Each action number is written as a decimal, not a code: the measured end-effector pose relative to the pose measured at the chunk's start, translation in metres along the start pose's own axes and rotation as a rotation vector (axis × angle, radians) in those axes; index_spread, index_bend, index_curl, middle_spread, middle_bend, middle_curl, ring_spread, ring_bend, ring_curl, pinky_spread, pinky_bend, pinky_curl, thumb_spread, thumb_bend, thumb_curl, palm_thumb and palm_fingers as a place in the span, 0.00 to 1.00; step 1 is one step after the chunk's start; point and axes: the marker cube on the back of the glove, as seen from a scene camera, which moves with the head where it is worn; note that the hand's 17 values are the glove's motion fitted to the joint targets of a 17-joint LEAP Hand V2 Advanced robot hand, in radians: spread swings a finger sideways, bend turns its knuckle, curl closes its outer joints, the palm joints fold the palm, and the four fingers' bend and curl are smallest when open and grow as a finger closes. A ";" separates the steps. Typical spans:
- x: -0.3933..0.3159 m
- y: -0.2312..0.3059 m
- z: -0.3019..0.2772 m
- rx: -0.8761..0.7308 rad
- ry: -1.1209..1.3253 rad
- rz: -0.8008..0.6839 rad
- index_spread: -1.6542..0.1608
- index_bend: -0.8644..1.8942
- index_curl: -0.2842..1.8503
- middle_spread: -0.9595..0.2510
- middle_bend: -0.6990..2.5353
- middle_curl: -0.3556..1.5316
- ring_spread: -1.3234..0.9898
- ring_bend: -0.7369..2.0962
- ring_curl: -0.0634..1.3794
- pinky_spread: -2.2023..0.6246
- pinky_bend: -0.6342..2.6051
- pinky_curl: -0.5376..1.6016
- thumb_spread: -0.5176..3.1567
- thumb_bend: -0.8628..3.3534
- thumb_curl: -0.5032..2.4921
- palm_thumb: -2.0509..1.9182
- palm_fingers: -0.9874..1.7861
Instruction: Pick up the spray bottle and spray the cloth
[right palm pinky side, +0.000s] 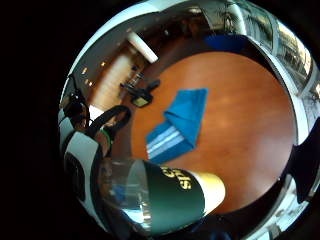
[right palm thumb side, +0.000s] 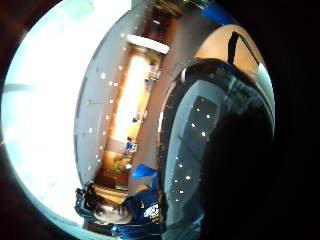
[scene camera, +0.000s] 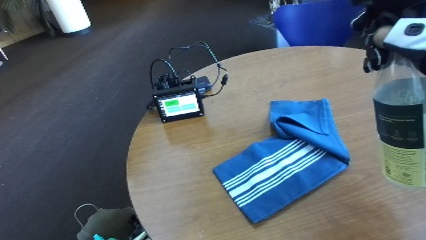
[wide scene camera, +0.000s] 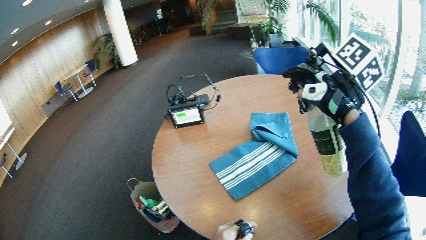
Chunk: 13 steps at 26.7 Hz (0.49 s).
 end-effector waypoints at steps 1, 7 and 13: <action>-0.001 0.006 -0.007 0.051 -0.061 -0.027 0.75 0.36 0.28 0.63 0.45 0.46 0.46 0.52 0.36 0.67 0.34 0.43 0.27 0.20 0.43 0.77 0.82; 0.006 0.033 -0.022 0.283 -0.297 -0.158 0.75 0.36 0.28 0.63 0.45 0.46 0.46 0.52 0.36 0.67 0.34 0.43 0.27 0.20 0.43 0.77 0.82; 0.005 0.029 0.005 0.311 -0.372 -0.220 0.75 0.36 0.28 0.63 0.45 0.46 0.46 0.52 0.36 0.67 0.34 0.43 0.27 0.20 0.43 0.77 0.82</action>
